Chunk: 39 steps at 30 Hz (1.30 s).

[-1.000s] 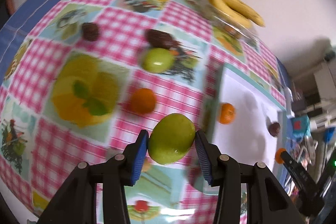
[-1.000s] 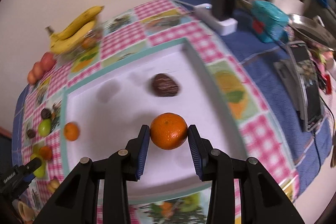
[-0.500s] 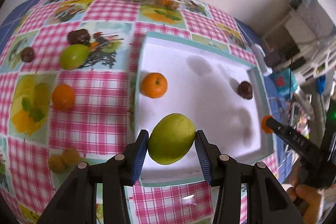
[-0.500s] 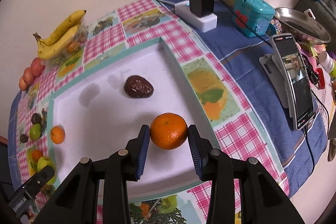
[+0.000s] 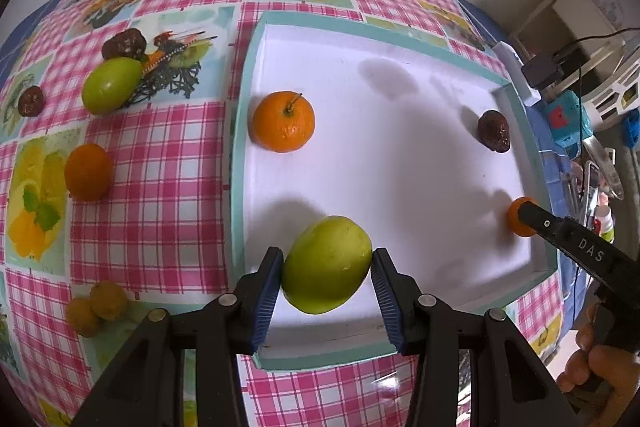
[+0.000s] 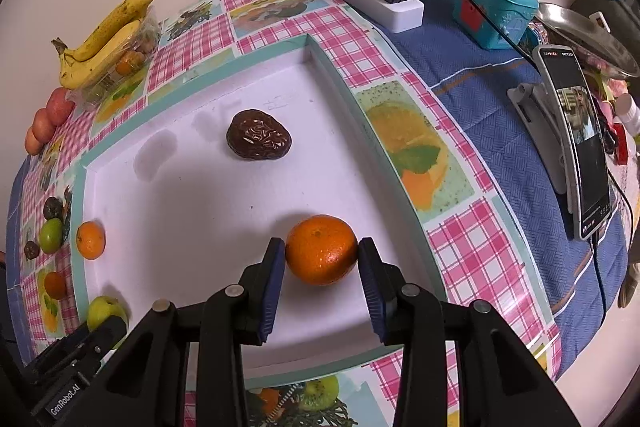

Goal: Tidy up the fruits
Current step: 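Carry the tangerine and the green fruit over the white tray with both tools, then open the right tool to drop the tangerine while the left tool releases the green fruit, then move the right tool to a small brown kiwi and close on it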

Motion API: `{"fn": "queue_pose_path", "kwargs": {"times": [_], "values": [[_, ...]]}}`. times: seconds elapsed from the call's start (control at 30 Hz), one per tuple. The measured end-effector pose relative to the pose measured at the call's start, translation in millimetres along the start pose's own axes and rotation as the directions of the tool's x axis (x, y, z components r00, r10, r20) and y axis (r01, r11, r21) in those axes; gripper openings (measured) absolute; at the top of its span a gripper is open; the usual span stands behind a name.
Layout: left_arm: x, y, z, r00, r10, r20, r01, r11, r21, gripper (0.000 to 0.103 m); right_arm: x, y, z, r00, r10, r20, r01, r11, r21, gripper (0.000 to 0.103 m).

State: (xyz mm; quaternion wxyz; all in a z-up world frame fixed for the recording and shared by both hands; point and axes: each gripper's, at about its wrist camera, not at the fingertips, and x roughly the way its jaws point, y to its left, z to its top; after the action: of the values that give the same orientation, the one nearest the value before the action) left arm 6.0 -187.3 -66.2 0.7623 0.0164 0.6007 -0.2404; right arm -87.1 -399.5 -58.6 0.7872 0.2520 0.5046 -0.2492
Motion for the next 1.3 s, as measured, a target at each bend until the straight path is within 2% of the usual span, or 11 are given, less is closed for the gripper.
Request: {"fn": "queue_pose_path", "kwargs": {"times": [0.33,0.5,0.53,0.6,0.73,0.77,0.83,0.87,1.0,1.13,1.3], "values": [[1.1,-2.9,3.4,1.0,0.02,-0.013,-0.02,0.999,0.027,0.048,-0.8,0.6,0.1,1.0,0.007,-0.01,-0.007,1.0,0.007,0.04],[-3.3,-2.7,4.1,1.0,0.004,-0.011,-0.004,1.0,0.015,0.05,-8.7,3.0,1.0,1.0,0.027,0.009,-0.027,1.0,0.006,0.054],[-7.0,-2.9,4.6,1.0,0.0,-0.001,0.0,1.0,0.018,0.053,-11.2,4.5,1.3,0.999,0.029,0.017,-0.029,1.0,0.001,0.054],[-15.2,-4.8,5.5,1.0,-0.002,0.021,0.001,1.0,0.031,0.061,-14.6,6.3,1.9,0.999,0.032,0.029,-0.031,0.999,-0.005,0.062],[-28.9,-4.0,7.9,0.998,0.021,0.055,-0.023,0.999,0.036,0.064,-17.8,7.9,2.1,0.999,0.028,0.04,-0.028,1.0,-0.01,0.068],[-32.3,-0.5,9.2,0.998,0.031,0.063,-0.032,0.999,0.022,0.066,-17.6,7.9,1.9,0.999,0.026,0.038,-0.026,1.0,-0.008,0.068],[-38.6,8.0,12.0,0.995,0.064,0.081,-0.063,0.998,-0.008,0.077,-16.1,9.5,1.1,0.999,0.02,0.033,-0.02,1.0,-0.01,0.07],[-43.6,14.8,13.8,0.991,0.094,0.098,-0.092,0.995,-0.032,0.078,-15.8,10.9,0.9,0.999,0.018,0.031,-0.017,1.0,-0.015,0.073],[-56.0,38.4,16.8,0.973,0.183,0.14,-0.167,0.979,-0.119,0.099,-17.0,20.6,-1.3,0.999,0.02,0.035,-0.018,0.999,-0.05,0.081],[-65.1,74.0,16.0,0.953,0.271,0.136,-0.235,0.944,-0.232,0.1,-17.3,36.3,-5.3,0.999,0.032,0.032,-0.029,0.995,-0.091,0.081],[-74.1,114.5,14.1,0.944,0.307,0.117,-0.249,0.902,-0.353,0.103,-18.4,65.6,-9.2,0.998,0.056,0.03,-0.051,0.988,-0.145,0.081]]}}
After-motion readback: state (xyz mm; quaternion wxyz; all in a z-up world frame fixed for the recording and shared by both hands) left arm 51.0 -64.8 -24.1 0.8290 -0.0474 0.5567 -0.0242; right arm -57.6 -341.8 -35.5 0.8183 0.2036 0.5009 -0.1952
